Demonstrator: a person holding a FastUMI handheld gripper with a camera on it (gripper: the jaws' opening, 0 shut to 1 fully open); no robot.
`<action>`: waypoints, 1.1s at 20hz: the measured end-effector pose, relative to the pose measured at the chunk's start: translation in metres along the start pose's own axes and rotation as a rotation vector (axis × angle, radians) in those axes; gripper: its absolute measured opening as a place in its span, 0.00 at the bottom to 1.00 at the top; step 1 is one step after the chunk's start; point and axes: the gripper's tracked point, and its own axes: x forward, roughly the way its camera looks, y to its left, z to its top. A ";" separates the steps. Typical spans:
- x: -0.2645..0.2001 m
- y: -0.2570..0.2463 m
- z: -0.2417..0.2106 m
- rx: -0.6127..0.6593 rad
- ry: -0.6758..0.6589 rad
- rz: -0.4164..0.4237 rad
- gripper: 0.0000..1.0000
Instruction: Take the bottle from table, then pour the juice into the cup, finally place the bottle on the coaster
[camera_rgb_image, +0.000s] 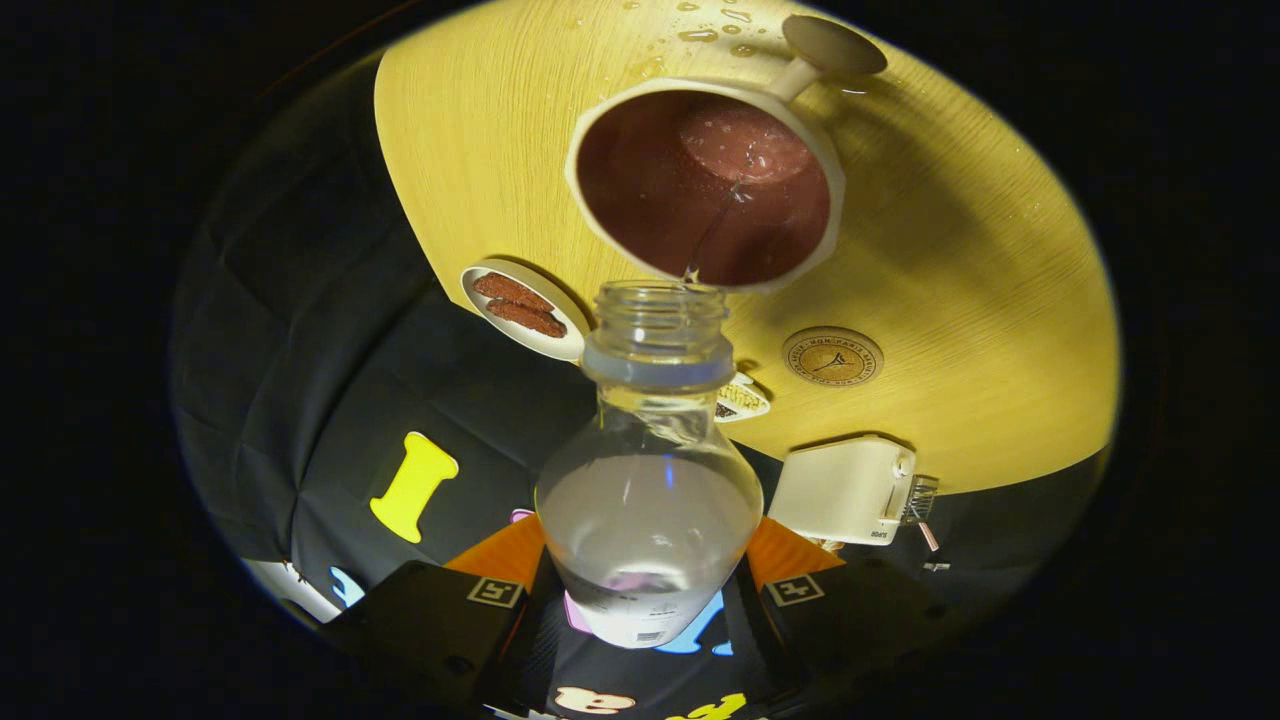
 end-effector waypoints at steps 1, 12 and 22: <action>-0.001 0.000 -0.001 0.006 0.004 0.001 0.73; -0.008 0.006 -0.009 0.012 0.024 0.000 0.73; -0.008 0.012 -0.009 0.025 0.020 -0.007 0.72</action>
